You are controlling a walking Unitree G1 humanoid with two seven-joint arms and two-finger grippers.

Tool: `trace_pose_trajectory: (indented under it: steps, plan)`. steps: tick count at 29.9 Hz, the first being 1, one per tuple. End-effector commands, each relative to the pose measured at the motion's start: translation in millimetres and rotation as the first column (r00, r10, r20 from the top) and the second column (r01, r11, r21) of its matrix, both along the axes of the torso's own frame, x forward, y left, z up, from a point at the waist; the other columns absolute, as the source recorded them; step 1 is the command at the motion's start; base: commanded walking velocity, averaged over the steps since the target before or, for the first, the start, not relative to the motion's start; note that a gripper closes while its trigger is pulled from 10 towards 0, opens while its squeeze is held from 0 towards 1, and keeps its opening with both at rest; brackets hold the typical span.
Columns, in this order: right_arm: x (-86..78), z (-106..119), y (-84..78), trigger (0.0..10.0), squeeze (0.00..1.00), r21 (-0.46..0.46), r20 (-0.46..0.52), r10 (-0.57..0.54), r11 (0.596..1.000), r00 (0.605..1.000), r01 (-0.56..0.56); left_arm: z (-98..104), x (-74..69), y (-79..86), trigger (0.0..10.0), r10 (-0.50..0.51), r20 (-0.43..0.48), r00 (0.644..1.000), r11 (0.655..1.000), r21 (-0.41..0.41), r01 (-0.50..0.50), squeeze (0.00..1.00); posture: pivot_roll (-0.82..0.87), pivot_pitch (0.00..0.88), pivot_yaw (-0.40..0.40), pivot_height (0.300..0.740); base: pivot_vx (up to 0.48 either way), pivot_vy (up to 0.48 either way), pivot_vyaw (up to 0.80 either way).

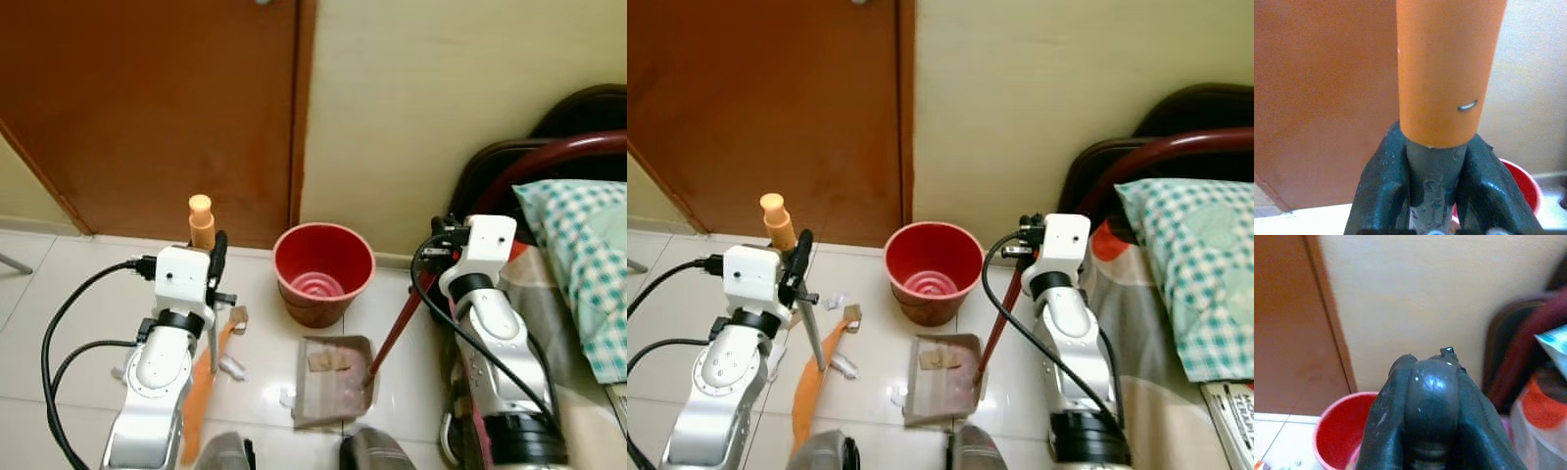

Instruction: Sweep floor

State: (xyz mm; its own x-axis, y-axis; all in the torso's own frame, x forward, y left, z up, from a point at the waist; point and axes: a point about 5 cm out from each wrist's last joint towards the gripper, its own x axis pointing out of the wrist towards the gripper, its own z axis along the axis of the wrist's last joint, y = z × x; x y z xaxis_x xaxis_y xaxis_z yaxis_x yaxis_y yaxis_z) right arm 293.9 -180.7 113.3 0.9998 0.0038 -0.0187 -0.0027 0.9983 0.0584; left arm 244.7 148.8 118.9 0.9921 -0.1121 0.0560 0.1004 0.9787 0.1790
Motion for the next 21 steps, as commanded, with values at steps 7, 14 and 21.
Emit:
trace_pose_trajectory:
  steps: [7, 14, 21]
  plan:
    - [4.0, 17.7, -0.2, 10.0, 0.00, 0.036, 0.072, 0.008, 0.999, 0.997, -0.011, 3.7, 1.1, 3.2, 10.0, 0.035, 0.021, 0.999, 0.999, 0.007, -0.035, 0.00, 0.02, 0.097, -0.041, 0.740, 0.000, 0.000, 0.00]
    - [6.6, 33.5, 3.9, 10.0, 0.00, 0.061, 0.104, 0.075, 0.995, 0.992, -0.082, -7.8, 0.4, 16.7, 10.0, 0.128, -0.030, 0.991, 0.991, 0.047, -0.126, 0.00, 0.01, 0.099, -0.043, 0.740, 0.000, 0.000, 0.00]
    - [5.8, 34.7, -0.1, 10.0, 0.00, 0.040, 0.099, 0.098, 0.994, 0.990, -0.102, -13.8, -0.8, 18.5, 10.0, 0.154, -0.053, 0.987, 0.987, 0.045, -0.151, 0.00, 0.01, 0.100, -0.050, 0.740, 0.000, 0.000, 0.00]
